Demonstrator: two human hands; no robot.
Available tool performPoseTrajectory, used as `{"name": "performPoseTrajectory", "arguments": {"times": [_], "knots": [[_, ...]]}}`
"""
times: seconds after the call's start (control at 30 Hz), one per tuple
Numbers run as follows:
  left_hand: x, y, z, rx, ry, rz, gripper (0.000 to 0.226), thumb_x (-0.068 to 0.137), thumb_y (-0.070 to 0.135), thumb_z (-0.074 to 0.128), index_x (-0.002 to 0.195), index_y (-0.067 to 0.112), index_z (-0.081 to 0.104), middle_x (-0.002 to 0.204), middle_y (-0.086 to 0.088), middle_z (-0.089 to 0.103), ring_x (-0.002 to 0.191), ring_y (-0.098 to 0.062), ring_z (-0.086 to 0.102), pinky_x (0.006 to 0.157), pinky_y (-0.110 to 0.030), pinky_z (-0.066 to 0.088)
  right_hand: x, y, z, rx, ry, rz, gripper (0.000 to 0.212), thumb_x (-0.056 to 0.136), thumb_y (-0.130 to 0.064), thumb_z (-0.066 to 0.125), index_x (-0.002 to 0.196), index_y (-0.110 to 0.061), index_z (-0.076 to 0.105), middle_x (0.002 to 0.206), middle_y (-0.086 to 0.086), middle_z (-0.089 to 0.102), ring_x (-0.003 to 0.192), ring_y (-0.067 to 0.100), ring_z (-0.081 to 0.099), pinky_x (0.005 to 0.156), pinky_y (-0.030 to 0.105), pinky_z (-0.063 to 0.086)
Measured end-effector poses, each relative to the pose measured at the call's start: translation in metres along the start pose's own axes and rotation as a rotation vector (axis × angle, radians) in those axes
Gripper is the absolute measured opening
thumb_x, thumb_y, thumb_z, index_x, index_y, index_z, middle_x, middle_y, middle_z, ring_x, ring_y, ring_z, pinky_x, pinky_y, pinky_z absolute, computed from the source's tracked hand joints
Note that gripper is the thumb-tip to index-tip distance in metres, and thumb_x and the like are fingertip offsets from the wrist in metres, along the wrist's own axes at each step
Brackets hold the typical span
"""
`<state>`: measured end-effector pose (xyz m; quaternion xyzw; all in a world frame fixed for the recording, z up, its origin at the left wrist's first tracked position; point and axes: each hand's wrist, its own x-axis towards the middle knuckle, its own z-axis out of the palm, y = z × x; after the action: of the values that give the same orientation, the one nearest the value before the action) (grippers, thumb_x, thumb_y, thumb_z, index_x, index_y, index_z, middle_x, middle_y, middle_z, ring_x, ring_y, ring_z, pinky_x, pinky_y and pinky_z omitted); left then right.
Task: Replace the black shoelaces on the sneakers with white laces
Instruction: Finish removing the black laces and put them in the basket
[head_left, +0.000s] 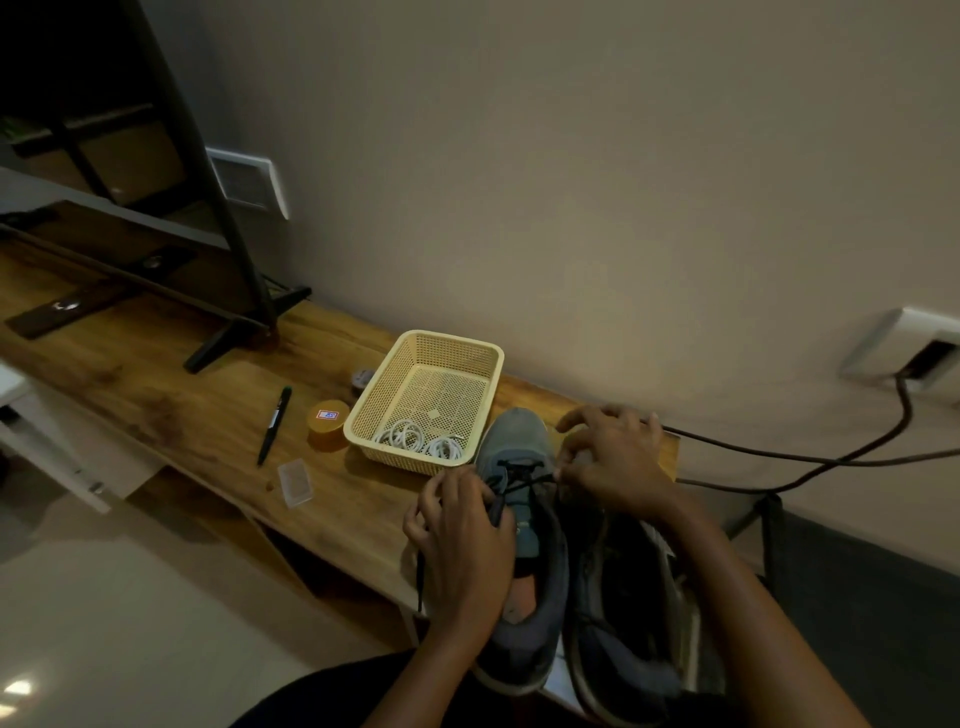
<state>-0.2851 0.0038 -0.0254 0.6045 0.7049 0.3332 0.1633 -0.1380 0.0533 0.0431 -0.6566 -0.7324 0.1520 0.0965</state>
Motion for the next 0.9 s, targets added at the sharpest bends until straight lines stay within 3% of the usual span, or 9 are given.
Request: {"name": "performPoseTrajectory", "arguments": {"times": [0.1,0.23,0.33,0.5,0.67,0.73,0.9], "knots": [[0.001,0.000,0.000,-0.014,-0.017,-0.024,0.020,0.084,0.025,0.061,0.084,0.025,0.041,0.113,0.011,0.050,0.129,-0.015,0.028,0.106,-0.040,0.014,0.000,-0.003,0.003,-0.038,0.038,0.008,0.014,0.087,-0.037,0.057,0.090,-0.030,0.068,0.136,-0.013,0.043,0.133,0.022,0.021,0.111,0.054,0.008],[0.001,-0.001,-0.001,-0.023,-0.038,-0.035,0.021,0.084,0.027,0.062,0.084,0.026,0.041,0.114,0.012,0.050,0.130,-0.013,0.027,0.106,-0.040,0.014,0.003,-0.026,0.024,-0.128,-0.039,-0.091,0.024,0.091,-0.035,0.048,0.099,-0.027,0.069,0.149,-0.009,0.028,0.141,0.026,0.005,0.109,0.060,-0.011],[0.000,-0.001,-0.001,-0.020,-0.040,-0.036,0.021,0.084,0.027,0.063,0.086,0.026,0.042,0.115,0.013,0.051,0.129,-0.013,0.027,0.106,-0.040,0.015,0.004,-0.033,0.034,-0.195,-0.109,-0.130,0.025,0.092,-0.032,0.048,0.101,-0.022,0.069,0.150,-0.006,0.026,0.142,0.029,0.000,0.106,0.063,-0.013],[0.000,0.000,-0.003,-0.026,-0.029,-0.028,0.018,0.084,0.025,0.061,0.085,0.027,0.043,0.111,0.015,0.052,0.126,-0.012,0.031,0.104,-0.039,0.015,0.003,-0.021,0.018,-0.098,-0.047,-0.093,0.015,0.089,-0.031,0.055,0.090,-0.024,0.068,0.141,-0.012,0.034,0.138,0.023,0.007,0.107,0.060,-0.012],[0.000,0.001,-0.003,-0.054,-0.032,-0.050,0.020,0.084,0.026,0.060,0.082,0.028,0.041,0.104,0.019,0.049,0.121,-0.008,0.032,0.105,-0.036,0.014,-0.005,0.003,-0.004,0.001,0.000,-0.002,0.010,0.084,-0.033,0.061,0.075,-0.032,0.059,0.133,-0.015,0.043,0.134,0.019,0.016,0.112,0.055,-0.003],[0.000,0.001,-0.002,-0.062,-0.035,-0.054,0.020,0.084,0.026,0.061,0.082,0.028,0.041,0.101,0.020,0.048,0.120,-0.007,0.033,0.105,-0.036,0.014,-0.005,0.000,0.002,-0.052,0.006,-0.006,0.009,0.088,-0.034,0.055,0.083,-0.035,0.062,0.139,-0.013,0.039,0.136,0.021,0.015,0.112,0.056,0.000],[0.000,0.001,-0.002,-0.049,-0.038,-0.047,0.021,0.084,0.027,0.063,0.086,0.030,0.043,0.096,0.019,0.049,0.118,-0.008,0.036,0.105,-0.036,0.015,0.001,-0.027,0.027,-0.195,-0.046,-0.110,0.027,0.092,-0.034,0.045,0.105,-0.026,0.067,0.151,-0.007,0.024,0.142,0.028,0.000,0.106,0.062,-0.015]]}}
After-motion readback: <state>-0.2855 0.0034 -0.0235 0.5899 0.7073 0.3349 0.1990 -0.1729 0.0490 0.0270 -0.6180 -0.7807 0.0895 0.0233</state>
